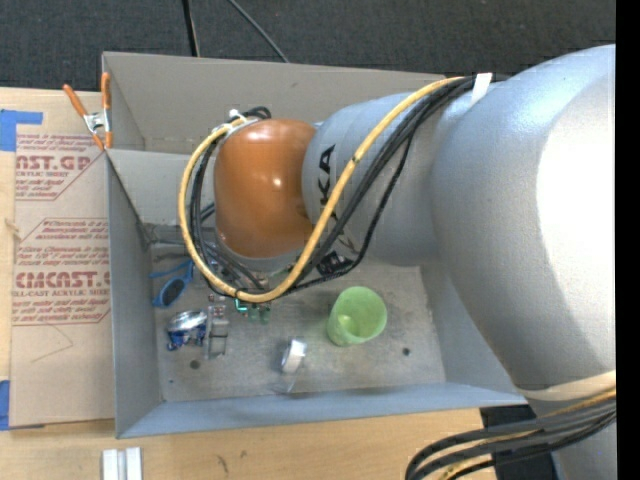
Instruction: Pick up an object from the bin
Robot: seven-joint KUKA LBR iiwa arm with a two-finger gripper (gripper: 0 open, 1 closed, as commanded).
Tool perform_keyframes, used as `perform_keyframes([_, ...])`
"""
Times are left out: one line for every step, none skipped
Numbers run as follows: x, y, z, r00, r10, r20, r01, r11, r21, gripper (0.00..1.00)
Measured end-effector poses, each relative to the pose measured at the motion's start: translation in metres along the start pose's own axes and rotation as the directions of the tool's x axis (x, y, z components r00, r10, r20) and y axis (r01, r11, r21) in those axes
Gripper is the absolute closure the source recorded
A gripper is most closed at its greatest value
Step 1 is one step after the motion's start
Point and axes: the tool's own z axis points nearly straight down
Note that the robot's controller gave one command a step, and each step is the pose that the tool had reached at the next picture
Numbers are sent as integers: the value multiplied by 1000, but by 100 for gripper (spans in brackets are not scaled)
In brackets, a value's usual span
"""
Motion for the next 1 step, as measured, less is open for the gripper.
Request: perform_keyframes([3,17,75,1000,-31,0,31,1000,1,0])
